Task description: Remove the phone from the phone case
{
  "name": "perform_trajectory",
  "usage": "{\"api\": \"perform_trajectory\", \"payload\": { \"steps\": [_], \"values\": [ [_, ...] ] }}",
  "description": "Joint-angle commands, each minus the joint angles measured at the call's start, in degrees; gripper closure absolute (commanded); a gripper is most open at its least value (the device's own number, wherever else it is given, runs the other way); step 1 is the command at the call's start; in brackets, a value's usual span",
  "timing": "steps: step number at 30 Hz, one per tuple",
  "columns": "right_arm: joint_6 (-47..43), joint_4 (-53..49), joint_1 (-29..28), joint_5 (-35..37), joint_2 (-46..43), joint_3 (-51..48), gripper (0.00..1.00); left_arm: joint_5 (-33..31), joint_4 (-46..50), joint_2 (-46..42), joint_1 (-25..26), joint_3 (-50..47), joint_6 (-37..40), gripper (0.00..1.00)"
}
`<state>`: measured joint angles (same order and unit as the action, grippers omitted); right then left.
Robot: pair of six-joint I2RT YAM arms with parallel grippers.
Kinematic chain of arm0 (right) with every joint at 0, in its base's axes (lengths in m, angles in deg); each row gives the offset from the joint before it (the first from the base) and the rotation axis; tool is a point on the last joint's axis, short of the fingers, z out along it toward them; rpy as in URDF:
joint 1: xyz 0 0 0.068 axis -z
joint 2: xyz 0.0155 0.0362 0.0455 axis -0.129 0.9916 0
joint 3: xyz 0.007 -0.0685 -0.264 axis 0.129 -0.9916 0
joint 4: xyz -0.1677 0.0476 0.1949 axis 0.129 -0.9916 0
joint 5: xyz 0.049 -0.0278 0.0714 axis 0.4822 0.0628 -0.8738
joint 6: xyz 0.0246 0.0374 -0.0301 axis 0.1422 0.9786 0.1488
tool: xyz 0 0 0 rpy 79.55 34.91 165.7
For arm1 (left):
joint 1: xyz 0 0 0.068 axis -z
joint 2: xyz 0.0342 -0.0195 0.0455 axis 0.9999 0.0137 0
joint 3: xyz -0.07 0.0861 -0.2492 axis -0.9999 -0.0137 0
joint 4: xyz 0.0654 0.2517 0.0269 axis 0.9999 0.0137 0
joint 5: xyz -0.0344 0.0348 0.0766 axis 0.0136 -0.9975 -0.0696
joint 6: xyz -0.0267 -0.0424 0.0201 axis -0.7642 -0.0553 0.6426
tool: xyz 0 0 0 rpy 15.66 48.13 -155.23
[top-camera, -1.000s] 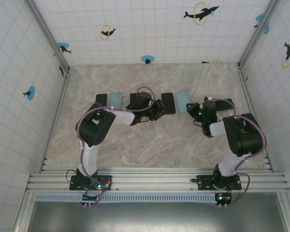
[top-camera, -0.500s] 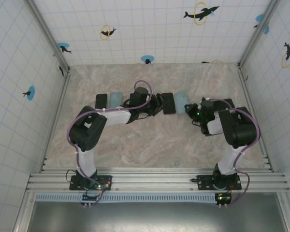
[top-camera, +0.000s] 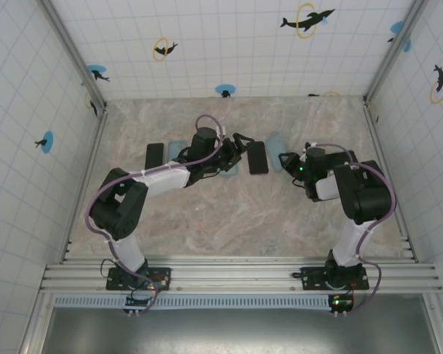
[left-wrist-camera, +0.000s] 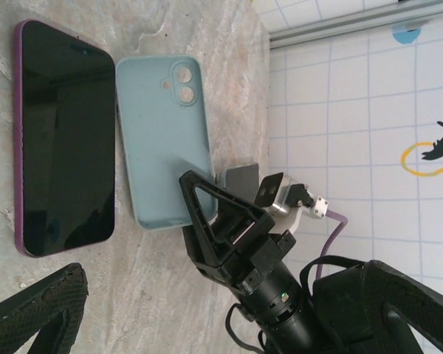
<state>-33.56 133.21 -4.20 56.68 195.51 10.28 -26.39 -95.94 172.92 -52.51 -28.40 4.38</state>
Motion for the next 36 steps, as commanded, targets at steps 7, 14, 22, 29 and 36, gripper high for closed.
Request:
{"api": "perform_trajectory", "payload": {
  "steps": [7, 14, 22, 29, 36],
  "values": [
    [-8.7, -9.0, -0.1, 0.3, -0.3, 2.8, 0.64, 0.3, 2.3, -3.0, -0.8, -0.9, 2.7, 0.02],
    [-16.2, -15.8, -0.5, 3.4, -1.8, 4.2, 0.61, 1.1, 2.5, -2.9, -1.4, -0.6, 2.8, 0.02],
    [-23.8, -22.8, -0.6, 5.5, -2.5, 7.8, 0.59, 1.4, 2.6, -2.6, -1.9, 0.3, 2.7, 0.02],
    [-27.6, -28.8, -0.7, 6.2, -5.7, 10.4, 0.49, 1.2, 2.9, -3.5, -2.5, 0.8, 2.8, 0.02],
    [-37.3, -41.8, 2.6, 12.3, -13.9, 13.1, 0.31, 1.9, 0.9, -4.2, -2.3, 0.7, 1.6, 0.02]
  ]
}}
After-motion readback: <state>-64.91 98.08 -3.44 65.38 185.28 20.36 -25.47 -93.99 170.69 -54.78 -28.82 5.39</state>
